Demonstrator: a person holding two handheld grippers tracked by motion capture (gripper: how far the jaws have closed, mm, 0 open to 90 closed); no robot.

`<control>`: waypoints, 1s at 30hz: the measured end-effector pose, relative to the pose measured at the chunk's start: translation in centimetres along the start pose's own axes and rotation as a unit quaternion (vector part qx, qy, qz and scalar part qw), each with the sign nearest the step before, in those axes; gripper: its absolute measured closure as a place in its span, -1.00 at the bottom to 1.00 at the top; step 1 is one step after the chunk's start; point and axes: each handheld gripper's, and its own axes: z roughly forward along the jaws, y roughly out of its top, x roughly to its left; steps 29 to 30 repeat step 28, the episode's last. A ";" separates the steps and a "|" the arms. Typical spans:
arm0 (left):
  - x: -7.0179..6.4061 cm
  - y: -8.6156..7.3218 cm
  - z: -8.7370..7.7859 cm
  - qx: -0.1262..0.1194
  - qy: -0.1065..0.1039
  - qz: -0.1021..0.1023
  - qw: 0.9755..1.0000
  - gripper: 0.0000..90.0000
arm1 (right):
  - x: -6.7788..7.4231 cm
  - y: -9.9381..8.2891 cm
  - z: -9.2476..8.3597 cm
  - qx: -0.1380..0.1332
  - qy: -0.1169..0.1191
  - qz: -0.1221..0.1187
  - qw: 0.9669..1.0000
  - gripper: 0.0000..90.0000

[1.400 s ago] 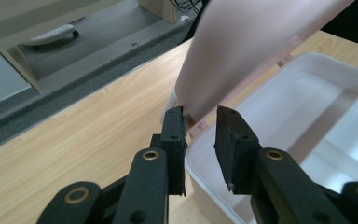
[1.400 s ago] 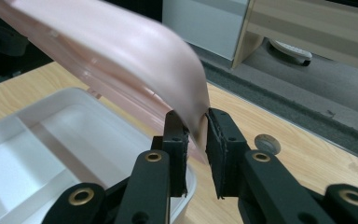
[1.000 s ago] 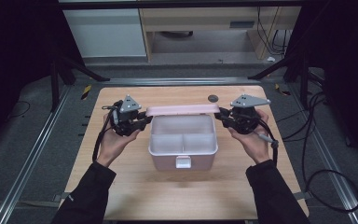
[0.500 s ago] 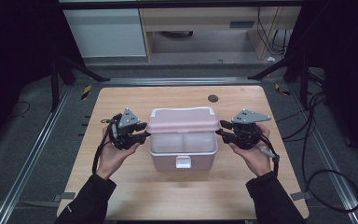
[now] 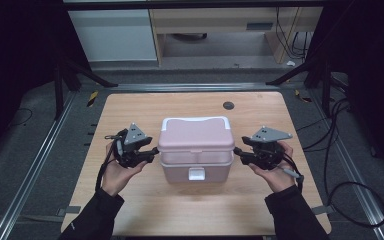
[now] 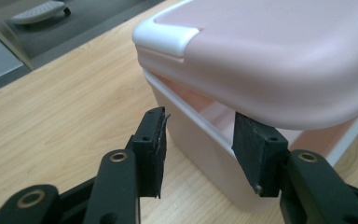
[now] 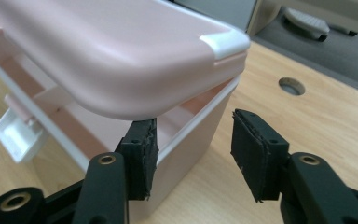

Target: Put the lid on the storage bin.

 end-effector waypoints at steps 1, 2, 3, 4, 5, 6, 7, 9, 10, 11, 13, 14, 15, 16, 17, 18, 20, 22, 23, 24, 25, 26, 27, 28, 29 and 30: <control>-0.1 -0.2 0.0 0.003 0.000 0.003 1.000 0.19 | 0.1 -0.1 0.0 0.003 0.000 -0.004 1.000 0.13; -0.1 -0.4 0.1 0.006 0.000 0.005 1.000 0.18 | 0.2 -0.2 -0.1 0.008 -0.002 -0.006 1.000 0.12; -0.1 -0.4 0.1 0.006 0.000 0.005 1.000 0.18 | 0.2 -0.3 -0.3 0.013 -0.003 -0.008 1.000 0.12; -0.2 -0.6 0.0 0.008 0.001 0.005 1.000 0.18 | 0.1 -0.5 -0.4 0.014 -0.004 -0.010 1.000 0.11; -0.2 -0.6 0.0 0.008 0.001 0.005 1.000 0.18 | 0.0 -0.6 -0.5 0.016 -0.004 -0.007 1.000 0.10; 0.0 -0.9 -0.1 0.012 0.007 0.004 1.000 0.17 | -0.1 -0.8 -0.6 0.016 -0.007 -0.006 1.000 0.10; 0.2 -1.0 -0.2 0.016 0.012 0.003 1.000 0.17 | -0.2 -1.1 -0.7 0.019 -0.008 -0.002 1.000 0.09; 0.4 -1.2 -0.2 0.016 0.012 -0.001 1.000 0.14 | -0.5 -1.5 -0.8 0.018 -0.008 0.009 1.000 0.08; 0.9 -1.5 -0.2 0.017 0.011 -0.013 1.000 0.14 | -0.7 -1.7 -0.8 0.020 -0.010 0.011 1.000 0.07; 0.9 -1.5 -0.2 0.017 0.011 -0.013 1.000 0.13 | -0.7 -1.7 -0.8 0.020 -0.010 0.011 1.000 0.07; 1.7 -1.9 0.0 0.026 0.019 -0.024 0.999 0.11 | -1.4 -2.2 -0.8 0.022 -0.017 0.024 0.999 0.02; 2.0 -2.2 0.2 0.030 0.023 -0.027 0.999 0.11 | -1.7 -2.4 -0.7 0.023 -0.020 0.026 0.999 -0.01; 2.3 -2.4 0.4 0.035 0.029 -0.030 0.999 0.09 | -2.1 -2.6 -0.6 0.026 -0.025 0.028 0.999 -0.04; 2.6 -2.7 0.6 0.041 0.035 -0.033 0.998 0.08 | -2.4 -2.9 -0.4 0.031 -0.031 0.032 0.999 -0.07; 2.6 -2.7 0.6 0.041 0.035 -0.033 0.998 0.06 | -2.8 -3.3 -0.3 0.035 -0.036 0.036 0.998 -0.09; 3.4 -3.4 1.2 0.051 0.039 -0.044 0.997 0.05 | -3.2 -3.6 -0.1 0.041 -0.041 0.041 0.997 -0.11; 4.3 -4.2 1.8 0.064 0.046 -0.053 0.995 0.03 | -4.0 -4.4 0.2 0.051 -0.052 0.051 0.996 -0.17; 4.8 -4.7 2.1 0.074 0.050 -0.060 0.994 0.01 | -4.4 -4.8 0.4 0.057 -0.058 0.060 0.995 -0.20; 5.0 -5.0 2.3 0.078 0.053 -0.064 0.994 -0.01 | -4.9 -5.3 0.6 0.063 -0.068 0.068 0.993 -0.23; 5.5 -5.5 2.7 0.088 0.055 -0.068 0.992 -0.01 | -5.2 -5.6 0.8 0.071 -0.075 0.071 0.992 -0.24; 6.1 -6.2 3.1 0.099 0.056 -0.080 0.990 -0.04 | -5.9 -6.5 1.1 0.086 -0.088 0.082 0.989 -0.26; 6.4 -6.5 3.3 0.104 0.056 -0.085 0.989 -0.05 | -6.2 -6.9 1.3 0.093 -0.092 0.089 0.987 -0.27; 6.4 -6.5 3.3 0.104 0.056 -0.085 0.989 -0.06 | -6.6 -7.3 1.5 0.100 -0.097 0.092 0.986 -0.29; 6.7 -6.9 3.5 0.109 0.058 -0.090 0.988 -0.09 | -6.9 -7.8 1.7 0.110 -0.100 0.094 0.984 -0.29; 6.7 -6.9 3.5 0.109 0.058 -0.090 0.988 -0.09 | -6.9 -7.8 1.7 0.110 -0.100 0.094 0.984 -0.29; 6.7 -6.9 3.5 0.109 0.058 -0.090 0.988 -0.09 | -6.9 -7.8 1.7 0.110 -0.100 0.094 0.984 -0.29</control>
